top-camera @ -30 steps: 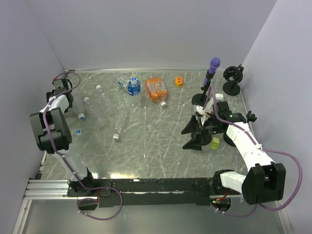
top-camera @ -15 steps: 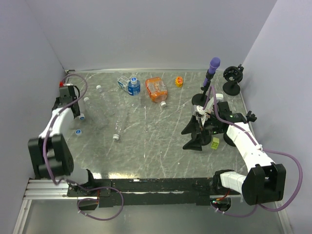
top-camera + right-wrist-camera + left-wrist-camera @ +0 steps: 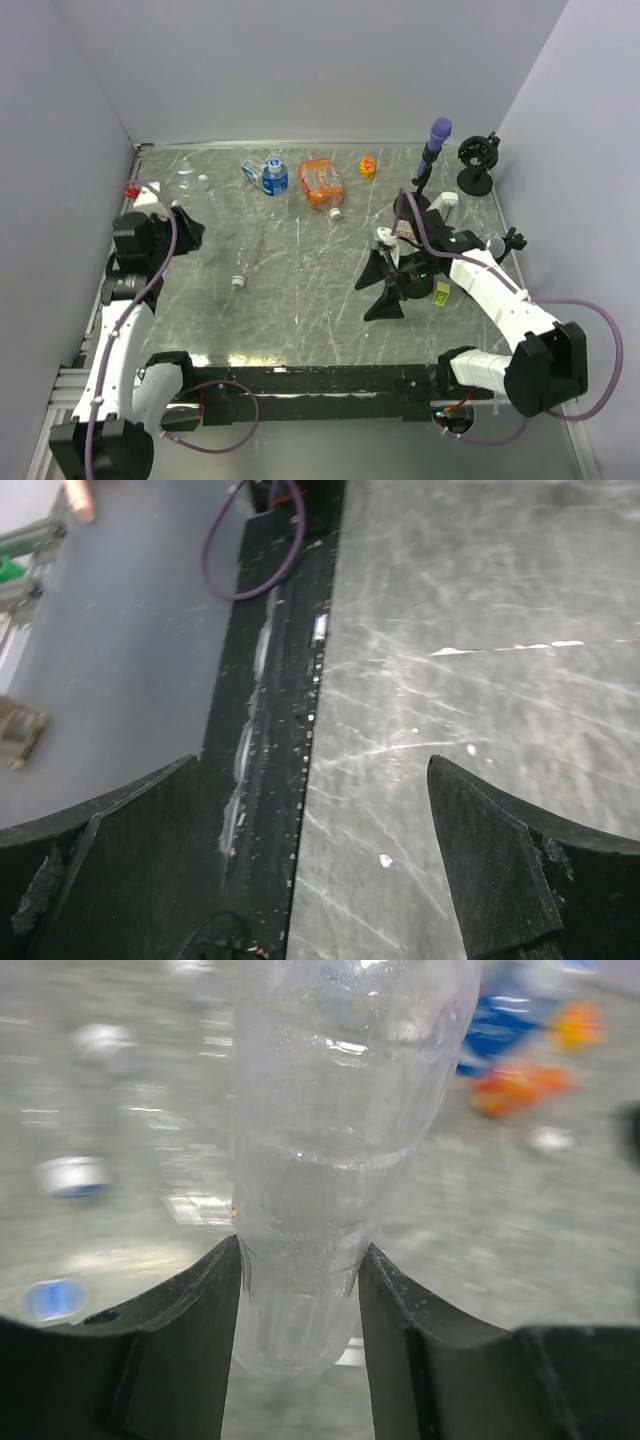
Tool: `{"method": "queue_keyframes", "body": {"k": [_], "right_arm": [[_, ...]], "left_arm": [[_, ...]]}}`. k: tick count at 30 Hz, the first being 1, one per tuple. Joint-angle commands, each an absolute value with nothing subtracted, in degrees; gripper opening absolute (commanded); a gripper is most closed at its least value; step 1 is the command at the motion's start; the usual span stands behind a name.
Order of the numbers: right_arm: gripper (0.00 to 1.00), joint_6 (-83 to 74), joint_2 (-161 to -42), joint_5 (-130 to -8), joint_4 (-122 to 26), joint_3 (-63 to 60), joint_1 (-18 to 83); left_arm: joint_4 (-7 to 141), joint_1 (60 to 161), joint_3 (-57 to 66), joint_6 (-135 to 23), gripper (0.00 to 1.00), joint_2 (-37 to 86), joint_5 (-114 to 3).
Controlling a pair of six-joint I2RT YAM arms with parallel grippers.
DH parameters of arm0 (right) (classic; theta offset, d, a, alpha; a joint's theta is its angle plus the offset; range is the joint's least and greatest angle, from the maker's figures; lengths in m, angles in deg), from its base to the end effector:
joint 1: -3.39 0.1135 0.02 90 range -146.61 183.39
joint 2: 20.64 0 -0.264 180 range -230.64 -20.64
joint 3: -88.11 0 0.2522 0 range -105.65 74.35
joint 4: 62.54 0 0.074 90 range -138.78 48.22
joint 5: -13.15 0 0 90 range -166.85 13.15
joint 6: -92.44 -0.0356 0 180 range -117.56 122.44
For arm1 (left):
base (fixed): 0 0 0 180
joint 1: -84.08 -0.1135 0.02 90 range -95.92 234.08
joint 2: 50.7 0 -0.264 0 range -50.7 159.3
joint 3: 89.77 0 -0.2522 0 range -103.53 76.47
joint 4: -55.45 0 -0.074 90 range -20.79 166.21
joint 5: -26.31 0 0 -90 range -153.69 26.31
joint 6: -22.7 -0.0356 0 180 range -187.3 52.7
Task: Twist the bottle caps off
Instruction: Place the plastic bottle at the corner of the board.
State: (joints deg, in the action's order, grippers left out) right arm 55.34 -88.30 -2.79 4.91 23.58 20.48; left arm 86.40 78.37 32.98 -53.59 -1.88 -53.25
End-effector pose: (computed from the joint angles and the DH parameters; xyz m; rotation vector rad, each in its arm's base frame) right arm 0.1805 0.0913 0.2649 -1.4113 1.5483 1.3822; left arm 0.1960 0.0131 0.3074 -0.2130 1.9552 -0.2704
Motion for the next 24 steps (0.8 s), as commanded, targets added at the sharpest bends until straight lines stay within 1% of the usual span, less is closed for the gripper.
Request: {"method": "queue_keyframes", "body": {"k": [1,4,6,8,10,13,16,20,24], "right_arm": [[0.99,52.38,-91.82,-3.02,2.47,16.10,24.92],[0.99,38.34,-92.01,-5.21,-7.61,12.22,26.24],[0.99,26.49,-92.01,-7.67,-20.77,11.77,27.73],[0.99,14.71,-92.97,-9.52,-29.84,11.77,29.14],[0.99,3.03,-94.20,-13.99,-36.01,11.16,31.85],[0.99,0.07,-94.64,-21.98,-37.53,9.22,36.77],[0.99,-2.30,-94.29,-31.21,-40.07,8.96,39.07],[0.99,-3.54,-95.96,-35.36,-37.89,7.81,39.25],[0.99,-5.81,-96.05,-33.70,-39.11,10.09,39.25]], "left_arm": [[74.59,85.46,37.43,-39.20,0.21,-7.09,-39.17],[66.25,91.71,41.30,-31.30,0.21,-10.09,-39.51],[60.97,96.19,43.15,-26.37,0.21,-10.97,-41.00],[57.45,101.19,44.38,-23.46,0.21,-10.97,-43.98],[54.64,106.90,45.09,-21.69,0.21,-10.45,-47.58],[51.81,114.20,45.00,-21.25,0.21,-7.47,-52.77],[48.74,119.49,44.39,-21.33,0.21,-3.87,-55.06],[45.40,122.40,43.77,-21.07,0.21,-0.17,-56.21],[41.88,123.89,43.33,-20.11,0.21,2.82,-55.78]]}}
